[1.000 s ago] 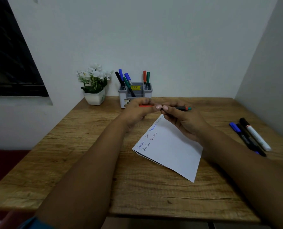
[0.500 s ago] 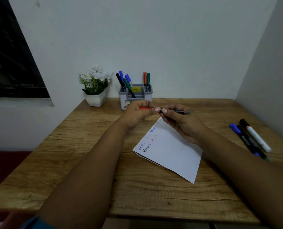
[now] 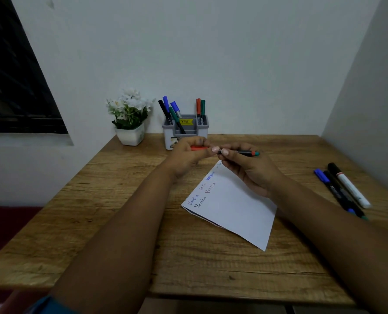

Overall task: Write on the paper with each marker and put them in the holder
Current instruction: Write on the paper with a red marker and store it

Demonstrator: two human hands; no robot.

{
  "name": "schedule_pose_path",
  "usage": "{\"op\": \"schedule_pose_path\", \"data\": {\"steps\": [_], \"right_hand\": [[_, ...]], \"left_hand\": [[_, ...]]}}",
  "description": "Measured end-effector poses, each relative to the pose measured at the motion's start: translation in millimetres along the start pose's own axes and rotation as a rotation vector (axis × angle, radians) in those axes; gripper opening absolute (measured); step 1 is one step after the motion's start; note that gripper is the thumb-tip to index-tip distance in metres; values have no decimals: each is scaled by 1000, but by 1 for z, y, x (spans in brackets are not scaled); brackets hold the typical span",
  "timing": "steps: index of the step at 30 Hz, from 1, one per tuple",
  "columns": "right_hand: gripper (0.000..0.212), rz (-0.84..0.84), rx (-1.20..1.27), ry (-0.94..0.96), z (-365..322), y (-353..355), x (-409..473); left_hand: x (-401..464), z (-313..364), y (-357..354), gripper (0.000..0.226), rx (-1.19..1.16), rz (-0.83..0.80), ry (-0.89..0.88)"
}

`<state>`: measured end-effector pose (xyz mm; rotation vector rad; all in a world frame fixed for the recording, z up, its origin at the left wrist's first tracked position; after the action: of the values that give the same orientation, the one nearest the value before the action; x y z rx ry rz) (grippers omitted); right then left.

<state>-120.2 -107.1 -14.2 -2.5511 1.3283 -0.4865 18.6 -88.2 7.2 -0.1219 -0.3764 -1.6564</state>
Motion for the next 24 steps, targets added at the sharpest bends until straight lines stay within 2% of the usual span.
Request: {"op": "schedule_pose_path", "data": {"steps": [4,7,9,11,14,17,19,24], "right_hand": [[21,3,-16,-13,1,-1,1],[33,103,-47,26,-6,7,3],[26,146,-82,109,-16,16,4],[13,152,-249,179,-23,20,4],[12,187,-553,235,-25,21,2],[24,99,-934,382,-26,1,-1],[39,18,-1095,468,-22,-15,-4],[66,-12,-1164,482,-13,-31,-5]], "left_hand": [[0,-1,0,11,5,-23,36],[1,-3,5,13,-11,4,68],[1,-5,14,14,-28,59,78],[2,-5,22,14,-63,122,71],[3,-6,28,15,-206,217,47],[6,-11,25,11,-377,224,27],[8,-12,21,11,-406,204,19],[9,-10,16,29,-308,152,20]]}}
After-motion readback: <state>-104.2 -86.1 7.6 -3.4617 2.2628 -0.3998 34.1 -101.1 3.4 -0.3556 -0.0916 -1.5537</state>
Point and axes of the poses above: each hand's wrist, its own x-axis towards the middle knuckle, its own y-axis out of the back of the hand, z = x × y, the point moved 9 cm from there along x, towards the middle knuckle, and after that the axes turned 3 degrees about -z, right-handed, at the moved point
